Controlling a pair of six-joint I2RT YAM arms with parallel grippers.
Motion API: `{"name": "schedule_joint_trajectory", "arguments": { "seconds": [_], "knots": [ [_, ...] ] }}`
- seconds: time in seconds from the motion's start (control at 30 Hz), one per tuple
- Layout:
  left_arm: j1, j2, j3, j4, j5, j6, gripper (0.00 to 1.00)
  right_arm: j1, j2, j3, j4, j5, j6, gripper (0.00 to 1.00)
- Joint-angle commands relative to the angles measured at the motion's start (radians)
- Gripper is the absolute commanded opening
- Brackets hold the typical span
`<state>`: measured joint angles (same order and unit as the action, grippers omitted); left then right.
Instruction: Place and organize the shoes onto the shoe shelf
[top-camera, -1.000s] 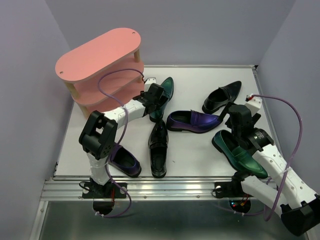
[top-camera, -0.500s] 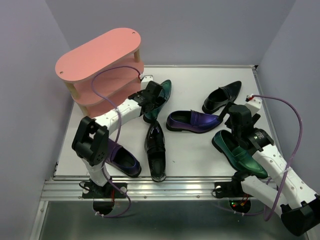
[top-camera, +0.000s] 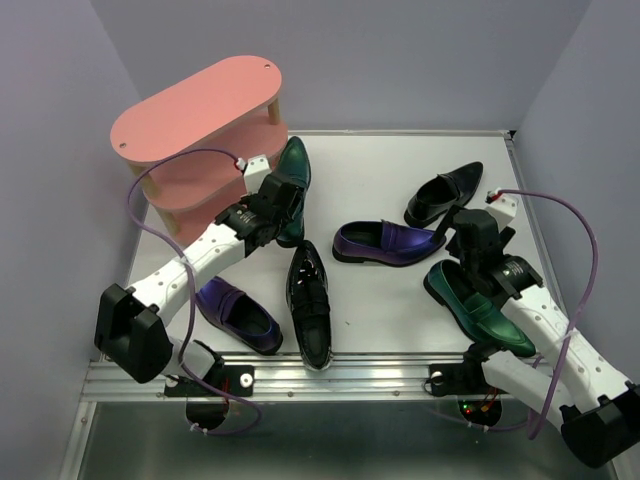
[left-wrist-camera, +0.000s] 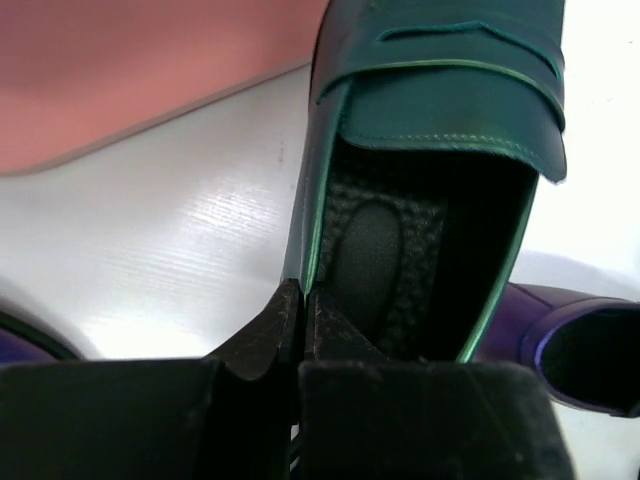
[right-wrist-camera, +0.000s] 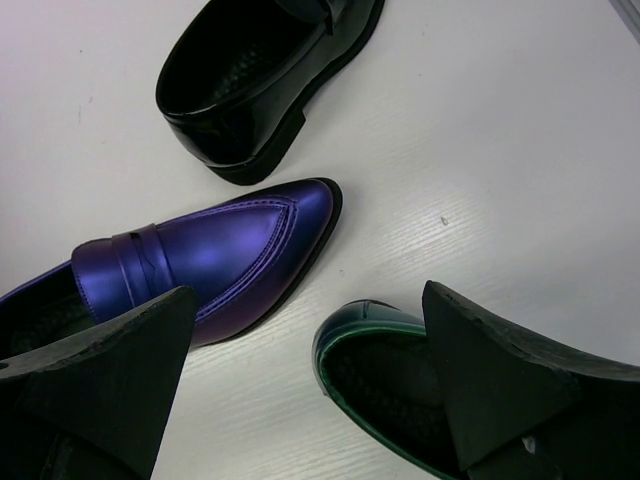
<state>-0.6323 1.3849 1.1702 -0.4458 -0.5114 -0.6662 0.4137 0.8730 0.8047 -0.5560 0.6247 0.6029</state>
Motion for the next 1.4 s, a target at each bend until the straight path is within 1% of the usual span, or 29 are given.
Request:
{"name": "schedule_joint_trajectory", "arguments": {
  "seconds": [0.0,0.17,0.23,0.37,0.5,0.6,0.73,0.83,1.0,1.1,1.2,1.23,1.37],
  "knots": [
    [-0.01,-0.076,-0.047,-0.002,-0.032,-0.098,0.0,0.005,0.001,-0.001,0.059,-0.013,0.005,1.0],
    [-0.014,-0.116,-0.112,0.025,-0.068,-0.151,0.0,0.005,-0.006,-0.007,0.061,-0.023,0.0,1.0],
    [-0.014,-0.1,-0.122,0.045,-0.07,-0.148,0.0,0.005,-0.012,-0.012,0.059,-0.025,-0.003,1.0],
    [-0.029,-0.047,-0.1,0.073,-0.064,-0.109,0.0,0.005,-0.029,-0.018,0.059,-0.023,-0.008,1.0],
    [-0.072,-0.015,-0.072,0.143,-0.062,0.009,0.0,0.005,-0.048,-0.028,0.061,-0.022,-0.014,1.0],
    [-0.092,0.025,-0.027,0.141,-0.079,0.019,0.0,0.005,-0.055,-0.032,0.056,-0.02,-0.014,1.0],
    [-0.092,0.063,0.017,0.085,-0.122,-0.058,0.0,0.005,-0.06,-0.029,0.048,-0.022,-0.014,1.0],
    [-0.092,0.091,0.034,0.062,-0.121,-0.075,0.0,0.005,-0.068,-0.029,0.044,-0.02,-0.014,1.0],
    [-0.092,0.114,0.049,-0.027,-0.148,-0.124,0.0,0.005,-0.075,-0.029,0.044,-0.022,-0.014,1.0],
    [-0.092,0.102,0.029,-0.086,-0.16,-0.173,0.0,0.005,-0.071,-0.03,0.044,-0.025,-0.011,1.0],
    [-0.092,0.082,-0.001,-0.129,-0.164,-0.26,0.0,0.005,-0.062,-0.032,0.047,-0.037,-0.008,1.0],
    [-0.092,0.075,-0.016,-0.148,-0.167,-0.31,0.0,0.005,-0.058,-0.032,0.048,-0.043,-0.009,1.0],
    [-0.092,0.037,-0.046,-0.169,-0.19,-0.401,0.0,0.005,-0.045,-0.027,0.048,-0.049,-0.014,1.0]
  ]
}}
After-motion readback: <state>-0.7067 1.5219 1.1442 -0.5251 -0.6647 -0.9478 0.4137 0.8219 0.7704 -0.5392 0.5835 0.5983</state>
